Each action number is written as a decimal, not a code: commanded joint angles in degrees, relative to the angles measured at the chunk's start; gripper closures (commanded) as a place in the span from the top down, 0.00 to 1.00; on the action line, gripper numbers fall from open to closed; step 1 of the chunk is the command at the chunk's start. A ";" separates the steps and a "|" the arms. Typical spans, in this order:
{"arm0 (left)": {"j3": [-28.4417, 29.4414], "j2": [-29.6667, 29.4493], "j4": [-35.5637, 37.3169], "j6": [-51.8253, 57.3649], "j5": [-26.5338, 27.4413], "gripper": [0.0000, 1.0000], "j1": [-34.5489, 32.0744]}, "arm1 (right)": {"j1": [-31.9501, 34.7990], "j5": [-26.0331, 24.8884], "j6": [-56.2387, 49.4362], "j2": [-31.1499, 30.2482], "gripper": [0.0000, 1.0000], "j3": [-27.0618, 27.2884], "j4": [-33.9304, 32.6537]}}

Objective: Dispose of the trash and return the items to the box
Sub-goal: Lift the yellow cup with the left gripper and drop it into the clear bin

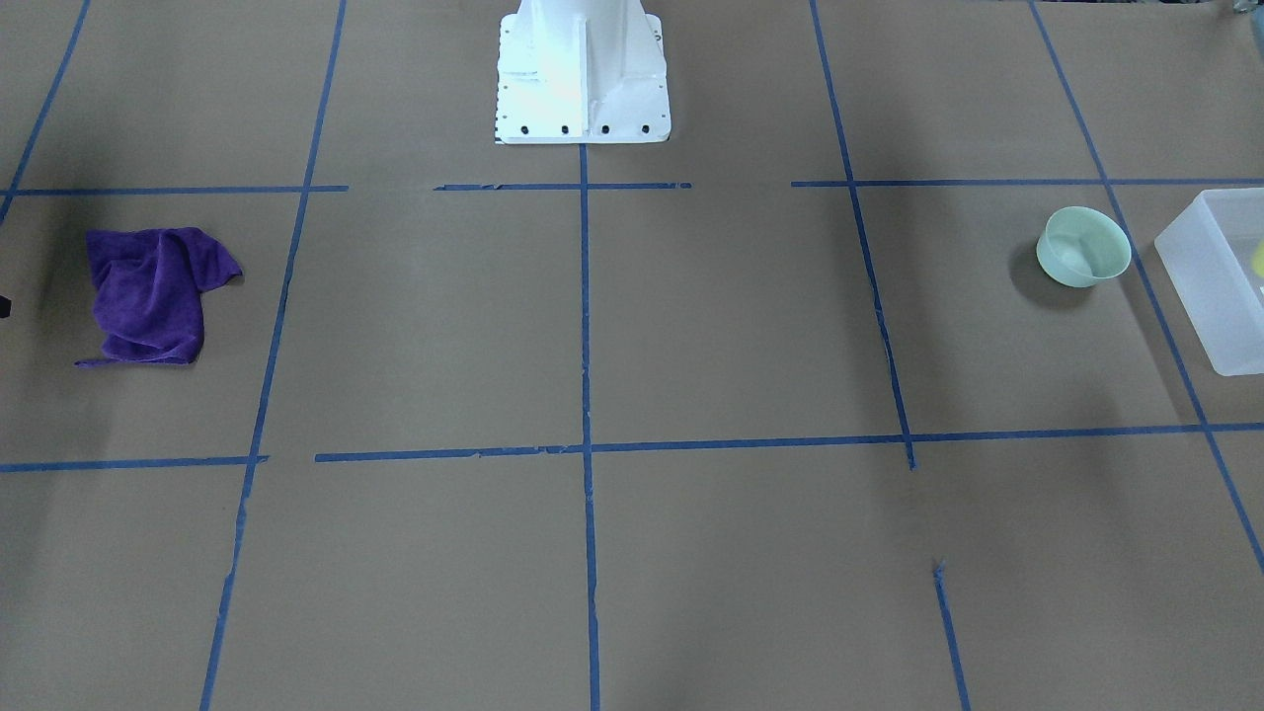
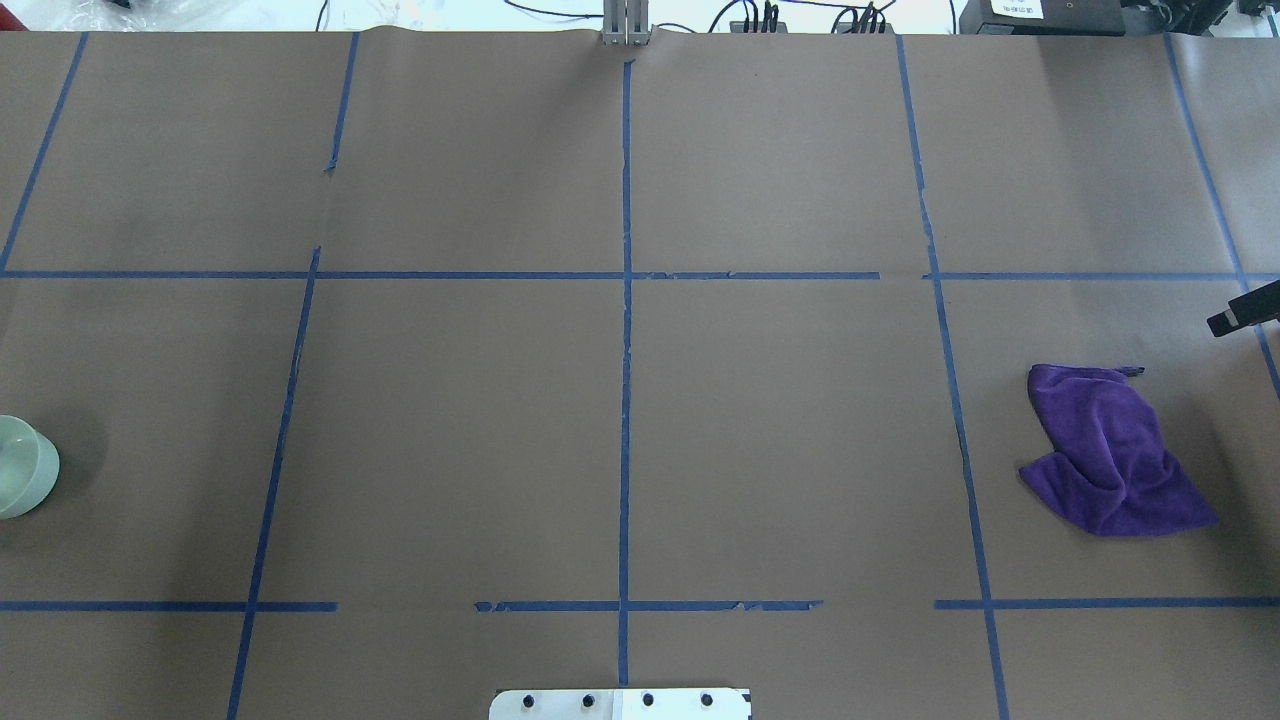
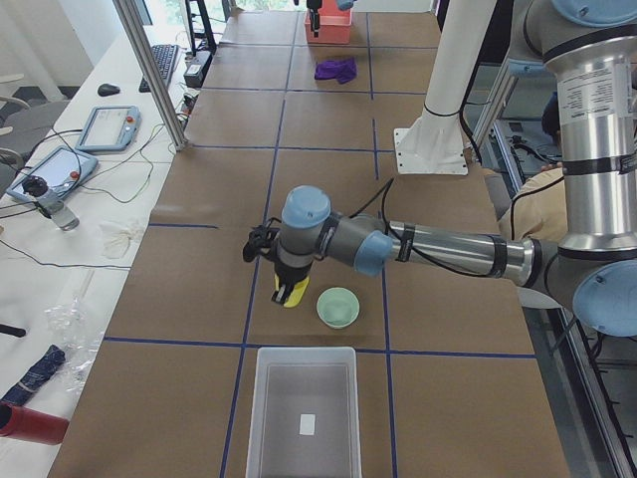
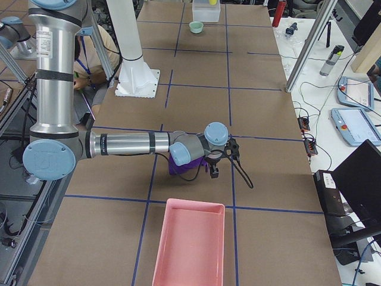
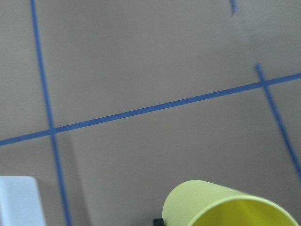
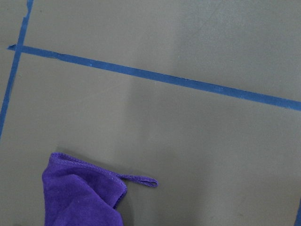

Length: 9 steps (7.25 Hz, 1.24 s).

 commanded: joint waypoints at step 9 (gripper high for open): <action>27.20 -2.57 -10.84 2.78 -10.20 0.00 0.12 | -1.27 -0.13 0.00 0.27 1.00 -0.98 0.00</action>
